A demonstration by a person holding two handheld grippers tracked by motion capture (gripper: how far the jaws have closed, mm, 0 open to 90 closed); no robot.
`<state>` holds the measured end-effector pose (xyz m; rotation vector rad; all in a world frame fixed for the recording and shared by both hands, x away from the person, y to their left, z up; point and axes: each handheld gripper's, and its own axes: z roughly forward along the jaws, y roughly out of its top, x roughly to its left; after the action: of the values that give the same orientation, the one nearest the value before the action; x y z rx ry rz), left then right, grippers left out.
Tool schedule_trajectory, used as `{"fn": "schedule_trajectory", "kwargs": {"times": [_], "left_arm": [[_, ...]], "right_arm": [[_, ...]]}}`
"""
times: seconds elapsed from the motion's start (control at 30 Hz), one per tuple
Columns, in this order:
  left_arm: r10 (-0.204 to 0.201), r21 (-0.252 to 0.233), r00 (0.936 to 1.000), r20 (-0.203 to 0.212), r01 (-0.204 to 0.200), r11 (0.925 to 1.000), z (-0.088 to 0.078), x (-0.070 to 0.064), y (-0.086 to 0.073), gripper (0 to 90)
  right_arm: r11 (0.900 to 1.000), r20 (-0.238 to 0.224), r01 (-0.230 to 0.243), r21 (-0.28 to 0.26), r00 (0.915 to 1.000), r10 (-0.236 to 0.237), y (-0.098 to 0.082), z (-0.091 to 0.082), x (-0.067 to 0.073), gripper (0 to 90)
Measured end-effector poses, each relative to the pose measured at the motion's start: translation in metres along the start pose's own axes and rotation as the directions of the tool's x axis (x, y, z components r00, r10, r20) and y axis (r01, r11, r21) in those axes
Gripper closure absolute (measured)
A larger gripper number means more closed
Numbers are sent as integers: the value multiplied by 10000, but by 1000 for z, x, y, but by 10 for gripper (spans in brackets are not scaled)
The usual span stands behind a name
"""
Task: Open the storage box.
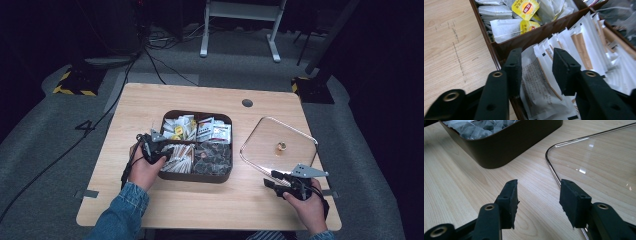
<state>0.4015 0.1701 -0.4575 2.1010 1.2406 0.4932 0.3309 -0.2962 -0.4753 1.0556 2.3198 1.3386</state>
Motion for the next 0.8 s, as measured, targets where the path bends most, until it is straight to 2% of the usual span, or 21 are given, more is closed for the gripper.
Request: {"fn": "schedule_trajectory", "kwargs": {"times": [0.1, 0.17, 0.27, 0.43, 0.53, 0.67, 0.8], "left_arm": [[172, 157, 9994, -284, -168, 9997, 3, -1, 1, 664], [195, 238, 9994, -269, -189, 9995, 2, 1, 1, 723], [158, 271, 9996, -235, -152, 9995, 2, 3, 1, 871], [168, -56, 9997, -174, -169, 9998, -5, 5, 2, 899], [148, -239, 9999, -46, -149, 9996, -11, 2, 5, 900], [343, -515, 9993, 163, -335, 9981, -19, -2, 10, 900], [415, -980, 9982, 426, -371, 9945, -31, -5, 14, 900]], "right_arm": [[10000, -10, 24, -26, 10000, -24, 0, -1, 1, 496], [10000, -22, 1, -35, 10000, -1, 0, -2, 1, 496], [10000, 25, 9, -13, 10000, -9, -2, -3, -1, 497], [10000, 38, -5, -35, 10000, 6, -1, -4, -1, 498], [10000, 39, 0, -19, 10000, 1, -2, -3, -1, 498], [10000, 45, 0, -11, 10000, 0, -2, -3, -1, 498], [10000, 47, -7, -33, 10000, 7, -2, -3, -2, 498]]}}
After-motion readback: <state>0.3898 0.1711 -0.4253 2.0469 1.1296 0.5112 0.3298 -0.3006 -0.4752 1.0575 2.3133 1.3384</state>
